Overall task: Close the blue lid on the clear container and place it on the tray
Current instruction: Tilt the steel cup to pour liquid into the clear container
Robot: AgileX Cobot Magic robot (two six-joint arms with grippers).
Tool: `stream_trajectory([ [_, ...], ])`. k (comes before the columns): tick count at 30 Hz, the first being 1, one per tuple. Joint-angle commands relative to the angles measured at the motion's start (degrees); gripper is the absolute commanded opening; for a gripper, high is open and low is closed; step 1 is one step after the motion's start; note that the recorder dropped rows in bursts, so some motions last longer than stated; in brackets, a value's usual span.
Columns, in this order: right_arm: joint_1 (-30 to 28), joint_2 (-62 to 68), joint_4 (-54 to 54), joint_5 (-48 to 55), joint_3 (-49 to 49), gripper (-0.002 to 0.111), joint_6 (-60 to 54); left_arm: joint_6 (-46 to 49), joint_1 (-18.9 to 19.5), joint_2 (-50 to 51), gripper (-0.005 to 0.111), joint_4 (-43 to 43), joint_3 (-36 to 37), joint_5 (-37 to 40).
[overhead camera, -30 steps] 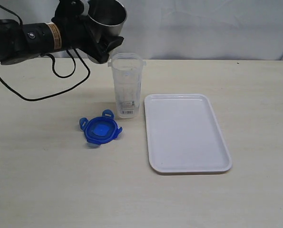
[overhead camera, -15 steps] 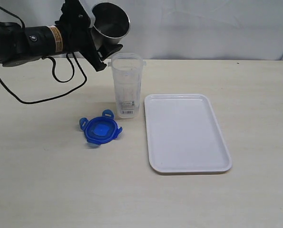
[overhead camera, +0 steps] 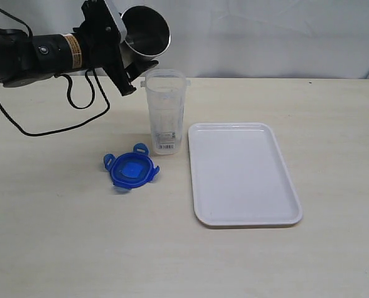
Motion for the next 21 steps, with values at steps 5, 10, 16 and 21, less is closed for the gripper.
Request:
stream_trajectory([
  [5, -0.40, -0.25, -0.42, 0.06, 0.19, 0.005, -0.03, 3.95, -0.17, -0.99, 0.000, -2.35, -1.13, -2.33],
  [10, -0.40, -0.25, -0.42, 0.06, 0.19, 0.005, -0.03, 5.90, -0.17, -0.99, 0.000, -2.36, -1.13, -1.82],
  [16, -0.40, -0.25, -0.42, 0.06, 0.19, 0.005, -0.03, 8.27, -0.17, -0.99, 0.000, -2.49, -1.13, -0.48],
  [21, -0.40, -0.25, -0.42, 0.06, 0.19, 0.005, -0.03, 10.05, -0.17, -0.99, 0.000, -2.49, -1.13, -0.35],
])
